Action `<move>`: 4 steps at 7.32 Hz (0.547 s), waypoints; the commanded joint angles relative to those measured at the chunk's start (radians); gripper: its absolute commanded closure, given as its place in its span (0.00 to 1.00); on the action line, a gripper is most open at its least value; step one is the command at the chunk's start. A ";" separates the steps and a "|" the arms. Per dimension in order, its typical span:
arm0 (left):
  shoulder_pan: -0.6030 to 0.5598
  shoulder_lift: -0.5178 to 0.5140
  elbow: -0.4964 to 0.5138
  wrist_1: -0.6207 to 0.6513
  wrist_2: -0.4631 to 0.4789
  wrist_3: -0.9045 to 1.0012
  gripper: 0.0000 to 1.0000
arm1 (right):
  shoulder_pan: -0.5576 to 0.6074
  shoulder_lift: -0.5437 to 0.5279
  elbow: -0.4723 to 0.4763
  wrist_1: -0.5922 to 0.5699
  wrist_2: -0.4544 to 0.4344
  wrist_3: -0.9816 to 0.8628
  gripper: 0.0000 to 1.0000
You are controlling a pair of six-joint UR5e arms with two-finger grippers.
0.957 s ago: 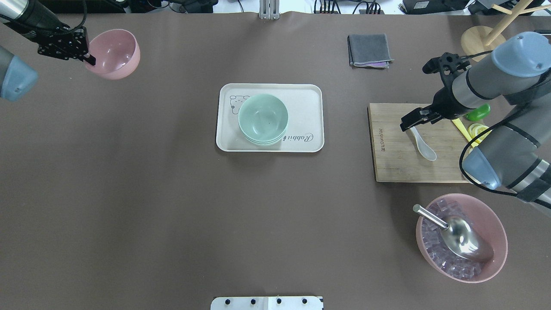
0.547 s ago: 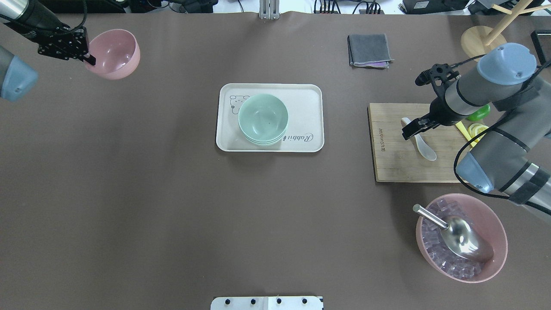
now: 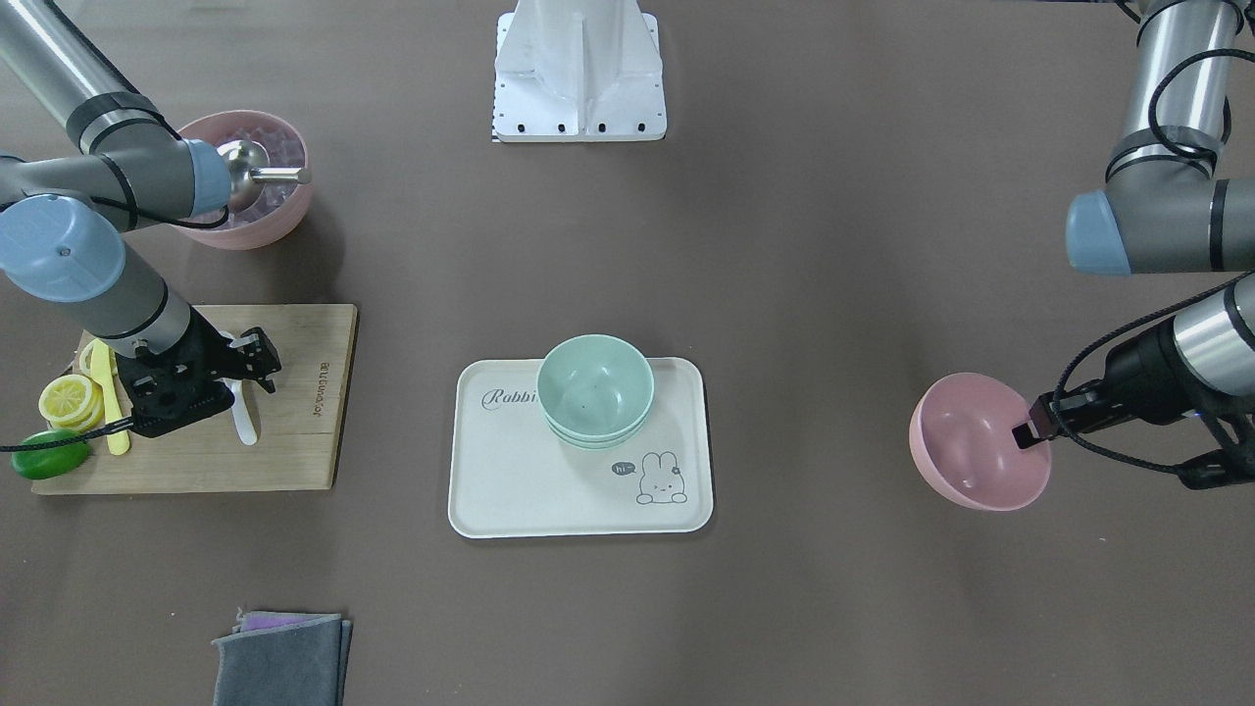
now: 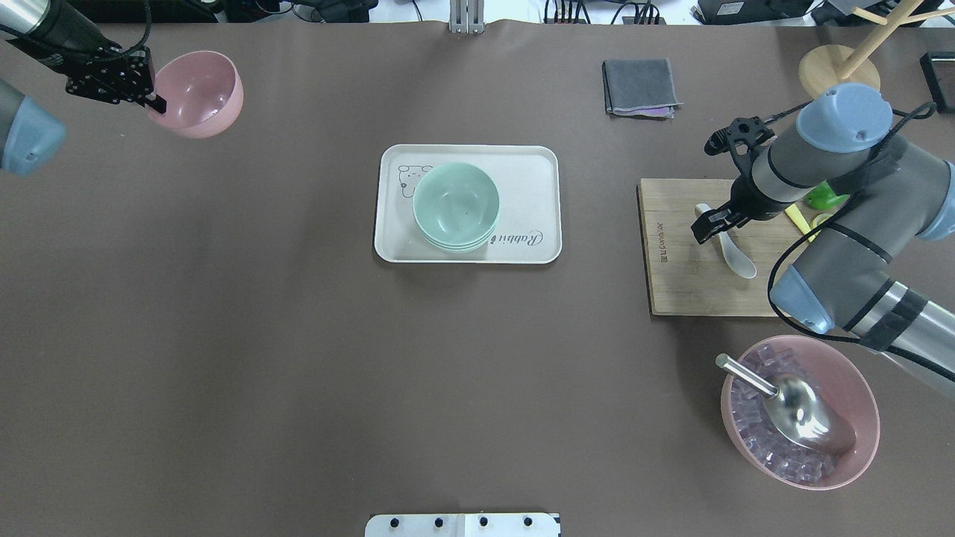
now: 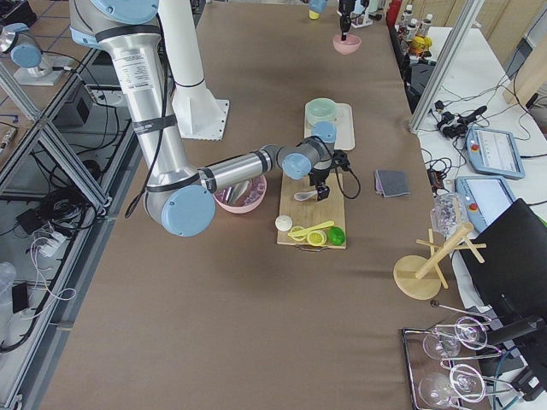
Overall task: Stack pink bowl on green and place spoon
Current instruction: 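Lift the pink bowl with the left gripper while the right grasps the white spoon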
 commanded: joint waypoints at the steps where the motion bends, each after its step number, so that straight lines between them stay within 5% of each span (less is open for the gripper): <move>1: 0.000 0.001 -0.001 0.000 0.000 0.001 1.00 | 0.005 0.038 -0.002 -0.054 -0.003 -0.001 0.31; 4: 0.000 -0.001 -0.002 -0.002 0.000 -0.001 1.00 | 0.010 0.030 -0.012 -0.054 -0.005 -0.002 0.31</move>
